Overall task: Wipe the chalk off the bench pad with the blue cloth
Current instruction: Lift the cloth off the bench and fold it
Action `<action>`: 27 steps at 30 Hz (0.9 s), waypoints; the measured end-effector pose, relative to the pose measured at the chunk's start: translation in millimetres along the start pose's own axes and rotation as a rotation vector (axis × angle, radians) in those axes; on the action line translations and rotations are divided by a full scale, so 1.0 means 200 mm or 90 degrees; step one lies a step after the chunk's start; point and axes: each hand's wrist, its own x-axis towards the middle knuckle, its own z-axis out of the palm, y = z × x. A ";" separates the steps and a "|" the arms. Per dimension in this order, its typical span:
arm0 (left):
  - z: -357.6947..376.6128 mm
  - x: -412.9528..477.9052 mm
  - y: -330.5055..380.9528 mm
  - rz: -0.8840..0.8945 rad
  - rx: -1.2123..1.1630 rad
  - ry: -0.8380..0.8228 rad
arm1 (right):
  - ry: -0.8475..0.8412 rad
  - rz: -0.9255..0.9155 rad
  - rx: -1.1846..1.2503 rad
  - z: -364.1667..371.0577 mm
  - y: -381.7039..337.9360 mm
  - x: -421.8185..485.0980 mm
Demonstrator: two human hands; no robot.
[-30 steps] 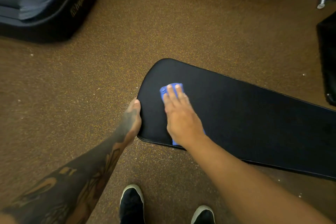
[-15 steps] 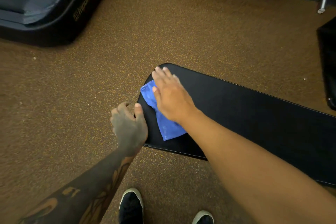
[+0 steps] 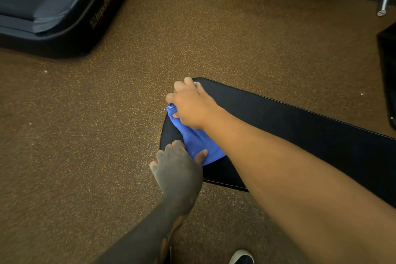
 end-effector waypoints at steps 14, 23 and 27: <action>-0.16 0.25 -0.19 -0.106 -0.312 0.124 | 0.117 0.163 0.214 -0.04 0.11 -0.10; -0.26 0.42 -0.13 0.045 -0.424 0.166 | 0.161 0.341 0.645 -0.10 0.28 -0.24; -0.31 0.48 -0.05 0.145 -0.453 0.118 | 0.268 0.350 0.683 -0.16 0.31 -0.32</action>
